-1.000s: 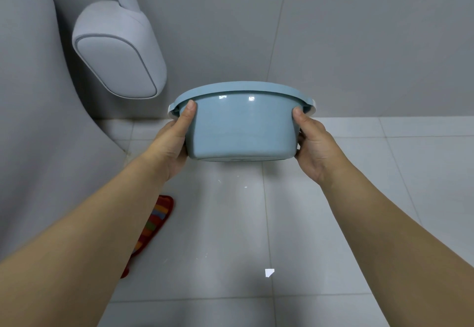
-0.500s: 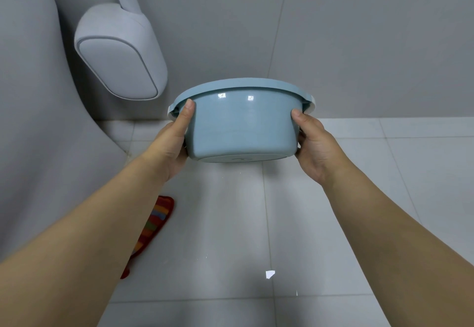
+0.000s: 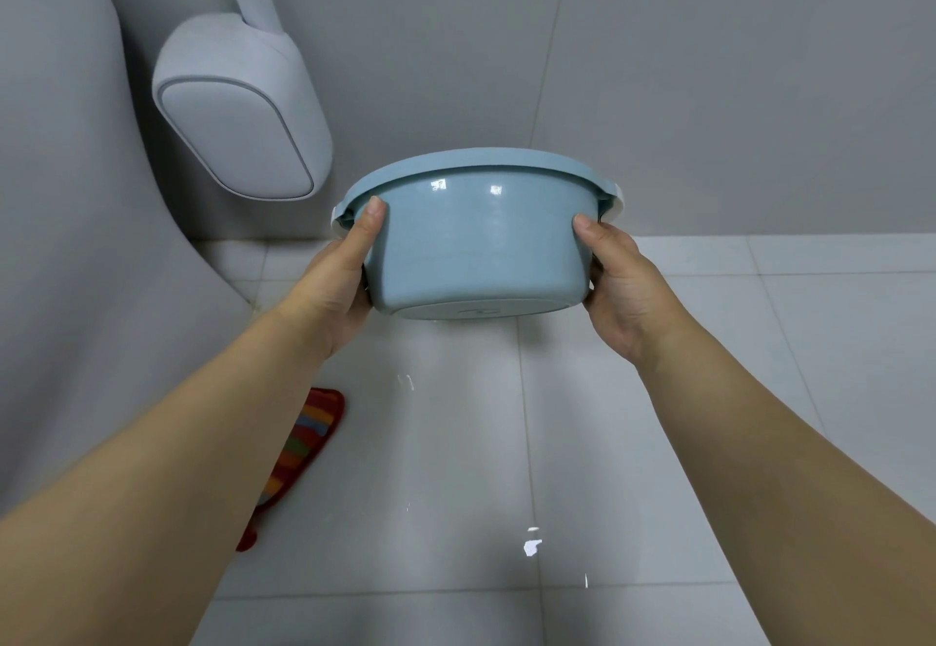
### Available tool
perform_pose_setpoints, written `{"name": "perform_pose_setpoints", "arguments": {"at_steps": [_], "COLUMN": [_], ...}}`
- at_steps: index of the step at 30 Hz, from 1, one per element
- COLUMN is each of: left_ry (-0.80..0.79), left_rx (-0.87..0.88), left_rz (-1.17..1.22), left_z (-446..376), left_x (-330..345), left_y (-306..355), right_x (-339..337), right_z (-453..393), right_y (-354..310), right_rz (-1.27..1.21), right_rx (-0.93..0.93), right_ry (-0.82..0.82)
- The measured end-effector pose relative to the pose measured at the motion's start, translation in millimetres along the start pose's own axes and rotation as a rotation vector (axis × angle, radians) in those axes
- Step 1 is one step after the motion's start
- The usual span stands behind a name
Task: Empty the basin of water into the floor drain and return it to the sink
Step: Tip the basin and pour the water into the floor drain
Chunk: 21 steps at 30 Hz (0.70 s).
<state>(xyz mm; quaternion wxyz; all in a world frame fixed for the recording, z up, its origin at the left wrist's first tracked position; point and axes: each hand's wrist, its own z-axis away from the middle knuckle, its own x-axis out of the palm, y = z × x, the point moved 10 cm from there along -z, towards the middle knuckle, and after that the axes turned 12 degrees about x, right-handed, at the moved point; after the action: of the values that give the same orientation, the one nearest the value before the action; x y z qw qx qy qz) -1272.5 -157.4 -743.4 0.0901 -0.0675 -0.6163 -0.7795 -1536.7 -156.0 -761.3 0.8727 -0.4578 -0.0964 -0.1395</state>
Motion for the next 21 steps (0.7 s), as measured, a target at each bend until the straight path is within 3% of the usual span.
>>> {"name": "perform_pose_setpoints", "arguments": {"at_steps": [21], "left_ry": [0.028], "left_rx": [-0.034], "left_rz": [0.002], "left_z": [-0.9], "left_x": [-2.6], "left_y": [1.2], "right_x": [0.9], "right_z": [8.5], "right_y": [-6.3], "right_rz": [0.015], "right_rx": [-0.027], "right_ry": [0.003]}}
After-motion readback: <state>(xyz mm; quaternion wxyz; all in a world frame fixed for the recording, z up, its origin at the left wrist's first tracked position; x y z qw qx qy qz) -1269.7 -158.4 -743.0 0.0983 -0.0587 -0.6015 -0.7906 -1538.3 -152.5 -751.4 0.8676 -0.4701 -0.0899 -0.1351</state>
